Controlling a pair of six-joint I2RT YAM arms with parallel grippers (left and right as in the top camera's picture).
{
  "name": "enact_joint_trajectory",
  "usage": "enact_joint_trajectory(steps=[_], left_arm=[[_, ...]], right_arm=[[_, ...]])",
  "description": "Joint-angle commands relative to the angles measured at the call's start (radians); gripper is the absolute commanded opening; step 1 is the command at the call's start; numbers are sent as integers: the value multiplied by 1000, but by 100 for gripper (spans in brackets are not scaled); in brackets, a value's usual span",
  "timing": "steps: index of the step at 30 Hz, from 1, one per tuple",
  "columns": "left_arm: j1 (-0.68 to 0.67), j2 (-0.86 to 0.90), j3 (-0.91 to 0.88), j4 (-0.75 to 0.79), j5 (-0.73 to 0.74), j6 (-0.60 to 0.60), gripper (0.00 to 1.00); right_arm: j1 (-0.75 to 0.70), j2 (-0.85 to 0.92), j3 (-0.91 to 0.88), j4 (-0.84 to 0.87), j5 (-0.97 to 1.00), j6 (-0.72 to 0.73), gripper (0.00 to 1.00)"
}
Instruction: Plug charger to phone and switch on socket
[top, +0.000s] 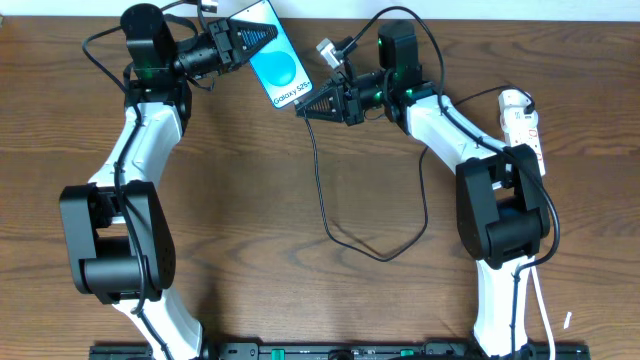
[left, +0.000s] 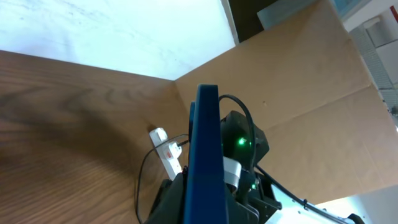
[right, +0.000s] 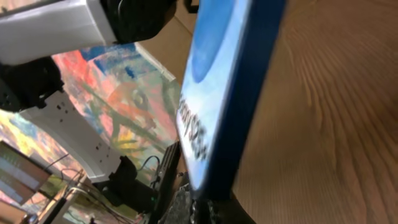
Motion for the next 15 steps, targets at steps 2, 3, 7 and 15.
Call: enact_joint_trajectory(steps=[2, 3, 7, 15], left_arm=[[-9, -36, 13, 8, 22, 0, 7], [-9, -36, 13, 8, 22, 0, 7], [-9, -36, 14, 8, 21, 8, 8], [-7, -36, 14, 8, 16, 45, 7]], right_arm=[[-7, -32, -2, 3, 15, 26, 1], [-7, -32, -2, 3, 15, 26, 1], [-7, -32, -2, 3, 10, 25, 1], [-8, -32, -2, 3, 11, 24, 1]])
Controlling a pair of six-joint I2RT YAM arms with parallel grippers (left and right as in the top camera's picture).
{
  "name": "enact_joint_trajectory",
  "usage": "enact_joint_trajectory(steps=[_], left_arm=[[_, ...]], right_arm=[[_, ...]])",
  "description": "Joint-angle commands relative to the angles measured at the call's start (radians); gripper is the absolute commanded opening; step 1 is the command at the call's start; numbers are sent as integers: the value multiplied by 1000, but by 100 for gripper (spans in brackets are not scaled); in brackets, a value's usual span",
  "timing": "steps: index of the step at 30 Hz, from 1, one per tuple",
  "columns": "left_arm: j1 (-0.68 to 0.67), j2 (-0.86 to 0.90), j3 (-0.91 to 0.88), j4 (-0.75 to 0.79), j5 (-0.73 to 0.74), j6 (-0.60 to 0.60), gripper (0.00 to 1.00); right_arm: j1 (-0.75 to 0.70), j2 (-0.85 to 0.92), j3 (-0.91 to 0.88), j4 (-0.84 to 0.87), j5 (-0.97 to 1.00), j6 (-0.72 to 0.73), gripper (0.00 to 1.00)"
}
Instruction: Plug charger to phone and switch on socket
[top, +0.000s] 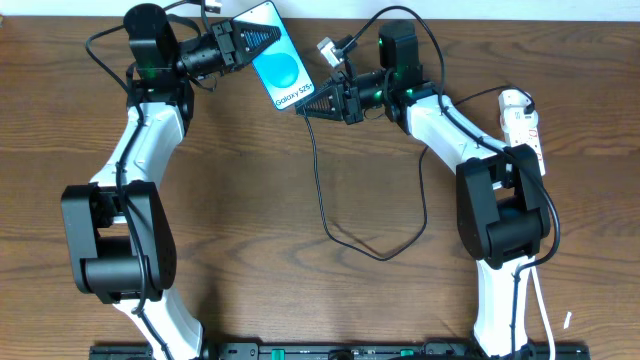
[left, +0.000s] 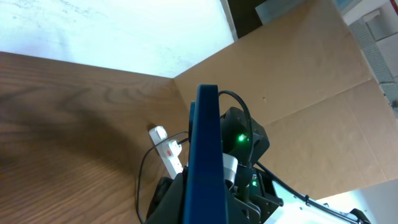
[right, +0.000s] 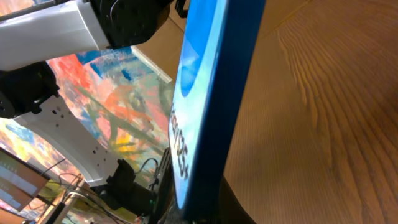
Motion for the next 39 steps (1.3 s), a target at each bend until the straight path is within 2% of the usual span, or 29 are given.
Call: enact_joint_trajectory(steps=[1, 21, 39], left_arm=[[-1, -36, 13, 9, 11, 23, 7], [12, -36, 14, 9, -52, 23, 7], [12, -36, 14, 8, -51, 59, 7]], right_arm=[[-7, -32, -2, 2, -4, 9, 1], [-7, -32, -2, 2, -8, 6, 1], [-7, -32, -2, 2, -8, 6, 1]])
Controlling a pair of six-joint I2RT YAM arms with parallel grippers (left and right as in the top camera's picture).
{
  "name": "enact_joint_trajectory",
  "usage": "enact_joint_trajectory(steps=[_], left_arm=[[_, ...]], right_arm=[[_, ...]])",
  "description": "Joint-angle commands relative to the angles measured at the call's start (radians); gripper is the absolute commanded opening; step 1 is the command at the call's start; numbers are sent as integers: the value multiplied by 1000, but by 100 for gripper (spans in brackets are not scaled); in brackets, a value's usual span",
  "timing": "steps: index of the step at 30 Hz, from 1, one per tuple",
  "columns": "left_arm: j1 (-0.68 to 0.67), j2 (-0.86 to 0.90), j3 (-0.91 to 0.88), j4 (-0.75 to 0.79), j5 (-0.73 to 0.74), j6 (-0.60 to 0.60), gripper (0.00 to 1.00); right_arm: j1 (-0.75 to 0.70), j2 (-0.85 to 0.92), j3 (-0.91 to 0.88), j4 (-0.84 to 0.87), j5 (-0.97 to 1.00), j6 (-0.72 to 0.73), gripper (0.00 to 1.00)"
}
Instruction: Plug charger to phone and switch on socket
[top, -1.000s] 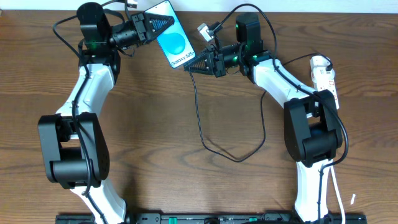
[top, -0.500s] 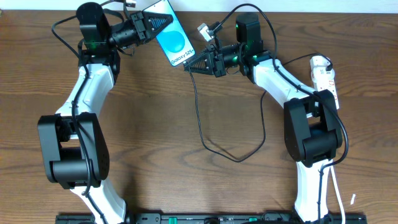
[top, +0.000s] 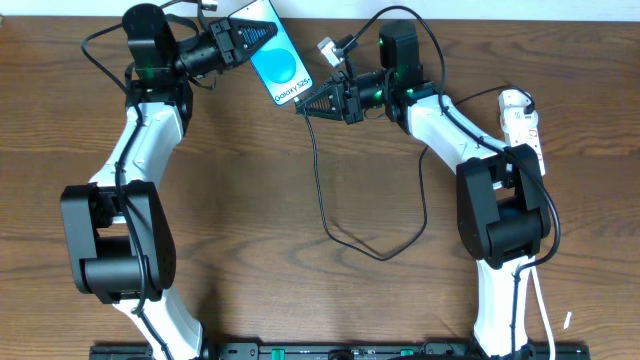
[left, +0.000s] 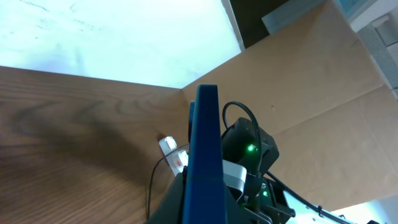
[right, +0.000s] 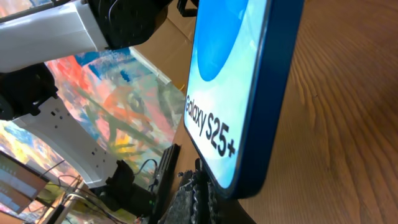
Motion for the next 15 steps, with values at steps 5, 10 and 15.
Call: enact_joint_trajectory(steps=[5, 10, 15], left_arm=[[8, -36, 13, 8, 23, 23, 8], [8, -36, 13, 8, 27, 8, 8], [8, -36, 14, 8, 36, 8, 8]], right_arm=[[-5, -32, -2, 2, -14, 2, 1], [-5, -32, -2, 2, -13, 2, 1], [-8, -32, -2, 2, -13, 2, 1]])
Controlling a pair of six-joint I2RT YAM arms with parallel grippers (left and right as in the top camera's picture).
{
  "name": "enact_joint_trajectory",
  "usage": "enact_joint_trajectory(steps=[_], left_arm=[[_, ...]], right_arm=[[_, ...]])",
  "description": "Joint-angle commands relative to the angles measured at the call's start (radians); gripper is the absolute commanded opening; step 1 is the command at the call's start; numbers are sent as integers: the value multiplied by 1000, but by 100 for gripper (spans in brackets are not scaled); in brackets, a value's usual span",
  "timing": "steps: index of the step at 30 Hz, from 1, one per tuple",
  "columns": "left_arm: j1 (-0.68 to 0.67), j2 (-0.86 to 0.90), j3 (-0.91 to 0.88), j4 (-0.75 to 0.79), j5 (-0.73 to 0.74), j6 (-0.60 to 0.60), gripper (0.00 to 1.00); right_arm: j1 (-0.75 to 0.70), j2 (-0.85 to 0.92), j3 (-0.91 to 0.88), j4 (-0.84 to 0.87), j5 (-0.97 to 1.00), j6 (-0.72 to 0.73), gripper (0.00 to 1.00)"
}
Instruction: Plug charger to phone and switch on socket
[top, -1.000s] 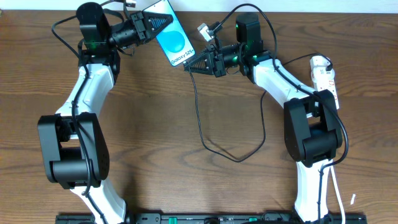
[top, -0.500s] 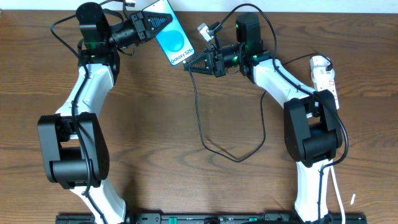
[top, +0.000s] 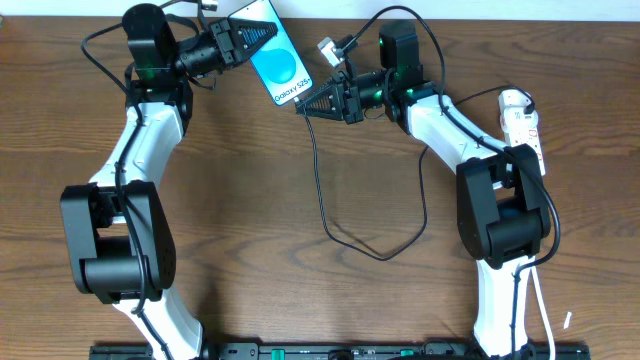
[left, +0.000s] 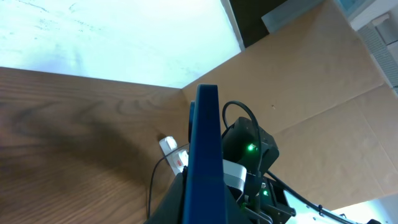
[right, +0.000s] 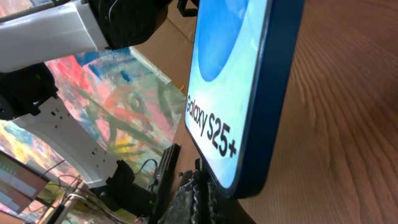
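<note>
A blue phone showing "Galaxy S25+" hangs above the table's far edge, with my left gripper shut on its upper part. In the left wrist view the phone is edge-on between the fingers. My right gripper is shut on the plug end of the black charger cable, its tip at the phone's bottom edge. The right wrist view shows the phone just above the fingertips; the plug itself is hidden. A white socket strip lies at the right.
The cable loops across the middle of the brown wooden table and runs back up toward the right arm. The socket strip shows small behind the phone. A cardboard wall stands beyond the table.
First the left gripper held the phone up with the right gripper's tip below its bottom end. Then the right wrist view had the phone edge-on and close. After that the phone's face showed there, its bottom edge over the fingertips, and it stays so now.
</note>
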Motion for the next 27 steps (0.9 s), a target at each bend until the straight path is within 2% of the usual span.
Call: enact_joint_trajectory(steps=[1, 27], left_arm=[[8, -36, 13, 8, 39, 5, 7], [7, -36, 13, 8, 42, 6, 8]], right_arm=[[-10, -32, -2, 2, -13, 3, 1], [3, -32, -2, 2, -13, 3, 1]])
